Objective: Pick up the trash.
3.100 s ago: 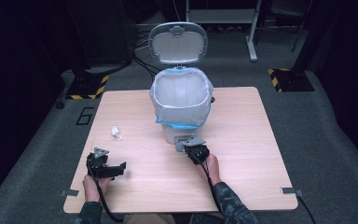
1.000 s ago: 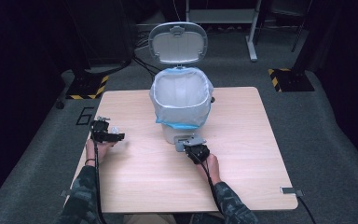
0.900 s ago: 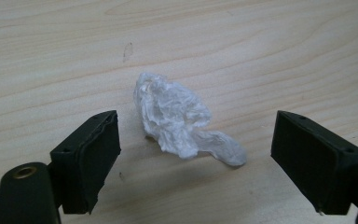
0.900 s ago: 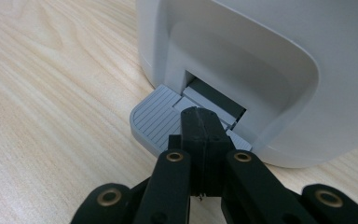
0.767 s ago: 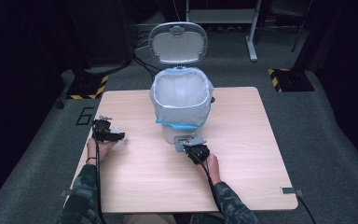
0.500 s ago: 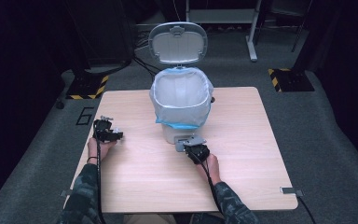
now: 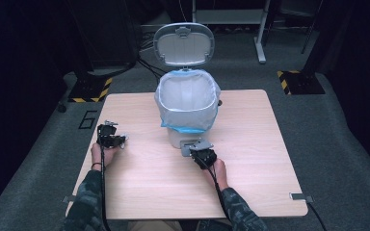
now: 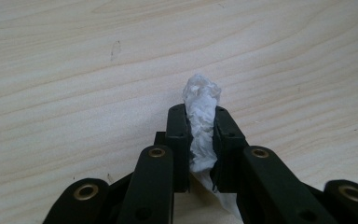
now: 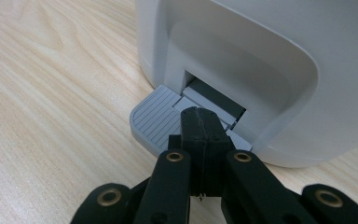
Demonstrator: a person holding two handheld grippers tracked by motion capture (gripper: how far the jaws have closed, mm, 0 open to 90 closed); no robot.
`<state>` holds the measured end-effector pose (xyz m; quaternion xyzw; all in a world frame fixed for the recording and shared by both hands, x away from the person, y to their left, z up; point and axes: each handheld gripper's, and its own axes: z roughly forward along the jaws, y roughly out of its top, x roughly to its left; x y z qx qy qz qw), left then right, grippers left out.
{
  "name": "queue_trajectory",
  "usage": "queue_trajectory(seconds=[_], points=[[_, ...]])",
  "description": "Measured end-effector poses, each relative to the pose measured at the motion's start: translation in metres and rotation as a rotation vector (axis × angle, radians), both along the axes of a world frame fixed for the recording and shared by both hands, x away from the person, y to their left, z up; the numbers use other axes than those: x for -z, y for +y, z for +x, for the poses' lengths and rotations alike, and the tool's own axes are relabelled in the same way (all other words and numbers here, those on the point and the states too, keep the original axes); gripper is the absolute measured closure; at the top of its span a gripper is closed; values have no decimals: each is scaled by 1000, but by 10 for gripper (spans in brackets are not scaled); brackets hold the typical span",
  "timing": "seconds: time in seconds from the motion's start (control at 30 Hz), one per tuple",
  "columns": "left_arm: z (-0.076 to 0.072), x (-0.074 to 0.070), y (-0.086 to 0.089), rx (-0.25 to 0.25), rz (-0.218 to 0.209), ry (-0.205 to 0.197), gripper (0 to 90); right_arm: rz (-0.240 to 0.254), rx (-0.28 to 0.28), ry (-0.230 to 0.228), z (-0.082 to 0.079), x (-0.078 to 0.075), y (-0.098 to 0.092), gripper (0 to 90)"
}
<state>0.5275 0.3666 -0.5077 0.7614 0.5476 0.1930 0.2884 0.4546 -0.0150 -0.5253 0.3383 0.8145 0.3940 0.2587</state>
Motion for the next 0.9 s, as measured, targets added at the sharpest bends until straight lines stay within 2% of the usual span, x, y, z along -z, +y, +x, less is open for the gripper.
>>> queue_trajectory(seconds=[0.2, 0.5, 0.9], points=[[-4, -6, 0, 1, -6, -12, 798, 0, 0, 0, 0, 0, 0, 900], [-11, -18, -6, 30, -7, -38, 799, 0, 1, 1, 0, 0, 0, 900], [-20, -30, -14, 58, -14, -49, 799, 2, 1, 1, 0, 0, 0, 900]])
